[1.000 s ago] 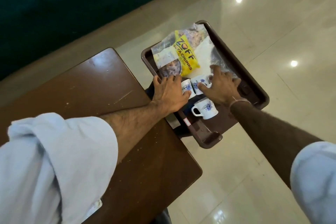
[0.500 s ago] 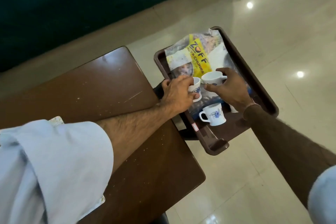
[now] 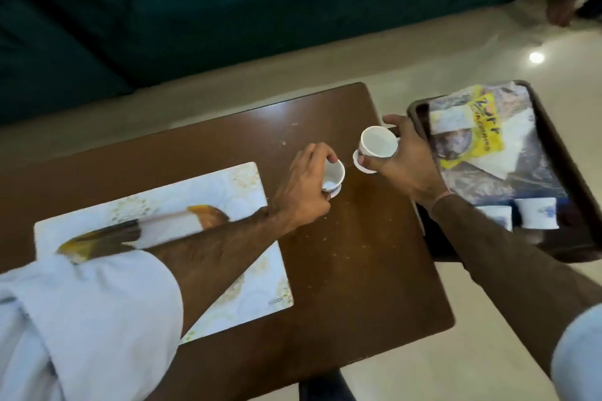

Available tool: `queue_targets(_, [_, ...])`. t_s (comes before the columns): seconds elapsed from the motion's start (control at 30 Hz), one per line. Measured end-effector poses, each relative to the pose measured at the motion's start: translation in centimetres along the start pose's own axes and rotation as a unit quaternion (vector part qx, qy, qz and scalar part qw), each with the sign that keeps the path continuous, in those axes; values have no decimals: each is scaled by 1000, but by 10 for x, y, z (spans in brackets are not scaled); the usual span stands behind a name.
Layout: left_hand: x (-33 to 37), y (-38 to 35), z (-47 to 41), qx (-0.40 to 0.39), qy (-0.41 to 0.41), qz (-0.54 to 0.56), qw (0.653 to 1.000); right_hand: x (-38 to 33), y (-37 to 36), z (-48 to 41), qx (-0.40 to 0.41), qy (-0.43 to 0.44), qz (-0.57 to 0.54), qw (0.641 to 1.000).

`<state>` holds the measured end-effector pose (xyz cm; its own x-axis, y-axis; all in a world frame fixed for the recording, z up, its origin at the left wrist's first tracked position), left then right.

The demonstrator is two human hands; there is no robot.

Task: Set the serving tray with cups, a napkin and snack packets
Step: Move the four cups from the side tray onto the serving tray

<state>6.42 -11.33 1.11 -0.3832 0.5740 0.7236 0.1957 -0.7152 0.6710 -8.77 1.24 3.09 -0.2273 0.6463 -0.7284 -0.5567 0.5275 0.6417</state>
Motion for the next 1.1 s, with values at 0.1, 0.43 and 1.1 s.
queue_targets(0.1, [-49,41,46,18,47,-10,999,-50,-60,13,-59,41,10,997])
queue_targets(0.43, [-169,126,187,89,70,-37,993,-163,-246,63,-178,95,130,971])
queue_targets(1.1, [-261,146,312,170,143,43,974,-218,-403,133,-163,-39,225,960])
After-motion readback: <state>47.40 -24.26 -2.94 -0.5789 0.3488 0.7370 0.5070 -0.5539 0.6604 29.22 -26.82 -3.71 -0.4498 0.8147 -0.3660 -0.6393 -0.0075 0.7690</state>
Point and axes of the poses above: each hand's wrist, its own z-axis away from the middle knuckle, its own y-axis out of the back of the hand, x = y × z, the point moved 5 cm from there along -z, towards the middle knuckle
